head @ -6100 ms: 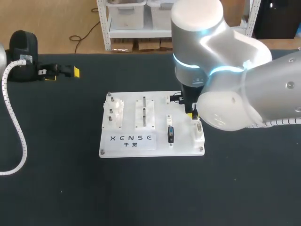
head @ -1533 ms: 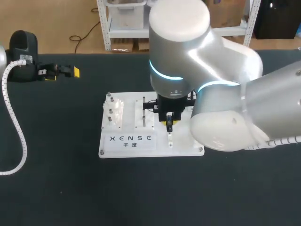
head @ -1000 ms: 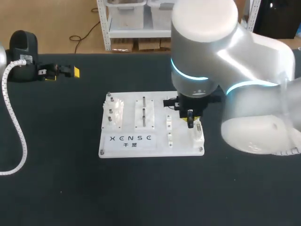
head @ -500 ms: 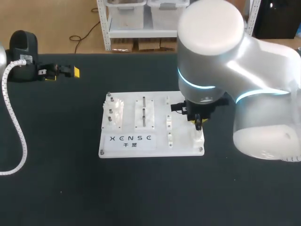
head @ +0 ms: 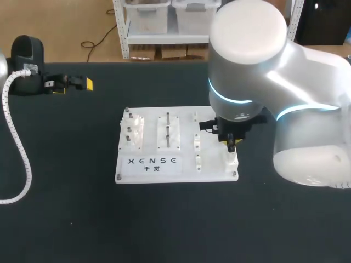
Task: Insert the USB connector, Ethernet cable, and multi-pin plug into their matching sockets one by one.
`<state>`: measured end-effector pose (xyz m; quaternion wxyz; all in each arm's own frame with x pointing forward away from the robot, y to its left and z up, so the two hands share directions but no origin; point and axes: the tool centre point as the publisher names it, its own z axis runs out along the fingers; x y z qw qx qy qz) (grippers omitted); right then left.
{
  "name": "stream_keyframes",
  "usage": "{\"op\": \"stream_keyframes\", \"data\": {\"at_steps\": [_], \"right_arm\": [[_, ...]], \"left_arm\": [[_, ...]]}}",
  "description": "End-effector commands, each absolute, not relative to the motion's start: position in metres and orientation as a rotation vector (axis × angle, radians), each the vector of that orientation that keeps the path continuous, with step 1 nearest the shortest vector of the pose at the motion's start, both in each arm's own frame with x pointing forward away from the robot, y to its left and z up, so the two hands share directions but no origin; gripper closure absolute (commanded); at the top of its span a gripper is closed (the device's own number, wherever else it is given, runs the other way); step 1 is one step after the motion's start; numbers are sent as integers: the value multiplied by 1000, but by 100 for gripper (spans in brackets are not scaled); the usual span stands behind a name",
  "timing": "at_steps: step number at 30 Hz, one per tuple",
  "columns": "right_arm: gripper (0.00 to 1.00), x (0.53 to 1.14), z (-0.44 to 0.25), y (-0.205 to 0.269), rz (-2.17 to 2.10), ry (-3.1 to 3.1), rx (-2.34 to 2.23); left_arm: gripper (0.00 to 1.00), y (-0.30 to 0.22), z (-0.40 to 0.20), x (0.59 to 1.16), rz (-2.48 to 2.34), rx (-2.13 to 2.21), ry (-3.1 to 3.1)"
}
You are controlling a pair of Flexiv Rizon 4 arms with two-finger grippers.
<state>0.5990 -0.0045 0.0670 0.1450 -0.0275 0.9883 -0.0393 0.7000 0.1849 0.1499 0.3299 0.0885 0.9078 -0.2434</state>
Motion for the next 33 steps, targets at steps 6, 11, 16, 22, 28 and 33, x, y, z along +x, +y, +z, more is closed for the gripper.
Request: {"op": "stream_keyframes", "data": {"at_steps": [6,11,16,22,28,33], "right_arm": [[100,594,68,-7,-114,2844,-86],[100,592,67,-8,-123,2845,-86],[100,592,67,-9,-128,2839,-79],[100,594,65,-9,-127,2836,-71],[100,594,63,-9,-126,2837,-66],[100,597,62,-8,-125,2837,-62]], "left_arm": [[0,185,150,700,-637,231,2374],[0,185,150,700,-637,231,2374],[0,185,150,700,-637,231,2374],[0,185,150,700,-637,231,2374],[0,185,150,700,-637,231,2374],[0,185,150,700,-637,231,2374]]}}
